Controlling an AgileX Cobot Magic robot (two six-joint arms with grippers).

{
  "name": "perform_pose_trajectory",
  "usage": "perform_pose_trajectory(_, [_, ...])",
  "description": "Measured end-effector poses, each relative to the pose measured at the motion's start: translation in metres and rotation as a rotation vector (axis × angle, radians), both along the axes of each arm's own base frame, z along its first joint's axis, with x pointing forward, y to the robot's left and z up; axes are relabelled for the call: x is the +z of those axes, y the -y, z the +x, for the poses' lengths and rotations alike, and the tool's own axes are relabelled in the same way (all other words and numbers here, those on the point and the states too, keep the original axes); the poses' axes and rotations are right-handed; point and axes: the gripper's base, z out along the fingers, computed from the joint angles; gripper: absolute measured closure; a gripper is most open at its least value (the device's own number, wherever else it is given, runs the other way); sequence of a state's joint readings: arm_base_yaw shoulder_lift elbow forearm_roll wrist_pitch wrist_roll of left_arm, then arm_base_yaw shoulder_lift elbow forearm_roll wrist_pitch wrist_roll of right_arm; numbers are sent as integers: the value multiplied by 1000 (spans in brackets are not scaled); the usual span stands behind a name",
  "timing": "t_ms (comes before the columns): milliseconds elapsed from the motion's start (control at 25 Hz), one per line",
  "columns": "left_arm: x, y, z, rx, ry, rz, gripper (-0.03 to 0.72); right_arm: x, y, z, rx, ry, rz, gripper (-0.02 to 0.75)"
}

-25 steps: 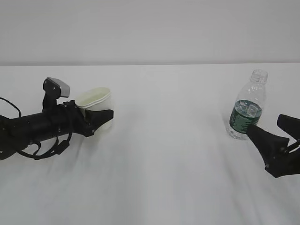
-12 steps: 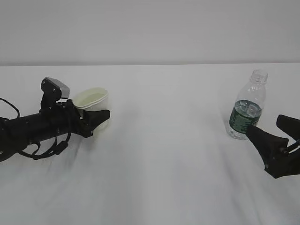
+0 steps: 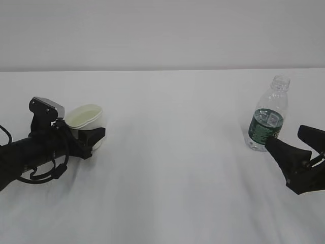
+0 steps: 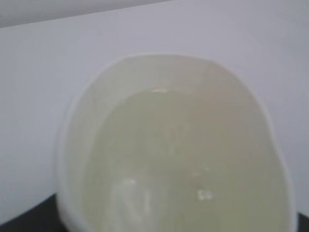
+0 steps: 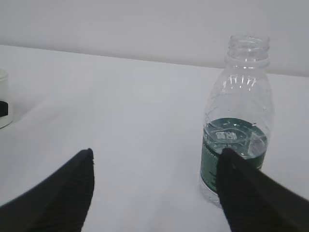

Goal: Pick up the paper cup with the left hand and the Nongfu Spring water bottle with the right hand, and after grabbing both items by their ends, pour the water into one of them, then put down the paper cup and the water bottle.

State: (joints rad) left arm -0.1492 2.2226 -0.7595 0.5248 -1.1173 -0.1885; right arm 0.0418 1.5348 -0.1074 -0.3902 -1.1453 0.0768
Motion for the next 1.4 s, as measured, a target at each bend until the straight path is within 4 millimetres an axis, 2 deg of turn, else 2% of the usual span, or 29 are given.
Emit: perform_pose_trajectory(1400, [3, -2, 2, 26, 11, -5, 268, -2, -2, -1, 18, -20, 17, 148])
